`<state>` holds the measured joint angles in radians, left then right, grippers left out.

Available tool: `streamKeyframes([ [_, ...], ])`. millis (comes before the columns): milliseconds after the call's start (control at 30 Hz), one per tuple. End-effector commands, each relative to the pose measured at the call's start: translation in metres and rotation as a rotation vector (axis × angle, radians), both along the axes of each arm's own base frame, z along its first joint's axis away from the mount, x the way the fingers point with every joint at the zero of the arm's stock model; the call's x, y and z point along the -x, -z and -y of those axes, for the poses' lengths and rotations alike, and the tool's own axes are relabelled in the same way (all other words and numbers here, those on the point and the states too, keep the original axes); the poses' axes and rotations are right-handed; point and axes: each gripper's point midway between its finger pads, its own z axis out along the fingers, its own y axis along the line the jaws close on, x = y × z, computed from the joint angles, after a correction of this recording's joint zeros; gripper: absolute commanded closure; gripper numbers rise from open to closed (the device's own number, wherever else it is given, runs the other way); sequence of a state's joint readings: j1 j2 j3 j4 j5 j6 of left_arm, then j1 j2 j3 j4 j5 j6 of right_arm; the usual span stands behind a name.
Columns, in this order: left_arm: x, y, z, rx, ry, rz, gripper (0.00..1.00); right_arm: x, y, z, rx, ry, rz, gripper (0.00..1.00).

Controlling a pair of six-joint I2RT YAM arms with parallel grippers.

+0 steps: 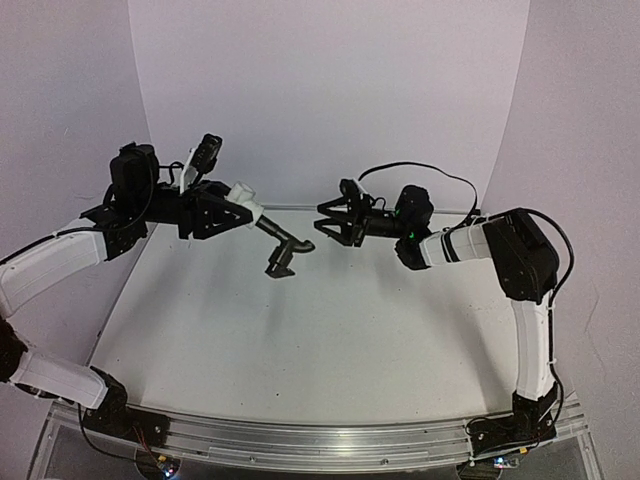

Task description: Install the water faucets

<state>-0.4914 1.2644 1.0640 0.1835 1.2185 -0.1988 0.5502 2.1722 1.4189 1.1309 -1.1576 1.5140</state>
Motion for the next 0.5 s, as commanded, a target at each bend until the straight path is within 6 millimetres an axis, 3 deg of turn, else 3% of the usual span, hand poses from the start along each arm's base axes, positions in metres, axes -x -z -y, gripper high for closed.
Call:
streamKeyframes([
  [0,-0.036,-0.032,-0.02,0.092,-0.36,-0.223,1.0,0.014,-0.029,0.011,0.055,0.158,0.254,0.43],
  [33,-0.042,-0.033,-0.023,0.109,-0.406,-0.291,1.0,0.014,-0.028,0.016,0.105,0.208,0.324,0.42],
  [133,-0.048,-0.034,-0.026,0.135,-0.432,-0.472,1.0,0.016,-0.002,0.025,0.404,0.331,0.551,0.33],
  [267,-0.055,-0.032,-0.017,0.116,-0.377,-0.654,1.0,0.037,0.002,0.018,0.679,0.392,0.909,0.25],
  [367,-0.059,-0.031,-0.007,0.085,-0.313,-0.758,1.0,0.062,-0.01,0.006,0.728,0.401,1.169,0.21],
  [467,-0.06,-0.029,0.001,0.052,-0.257,-0.806,1.0,0.084,-0.028,-0.007,0.663,0.39,1.333,0.19],
])
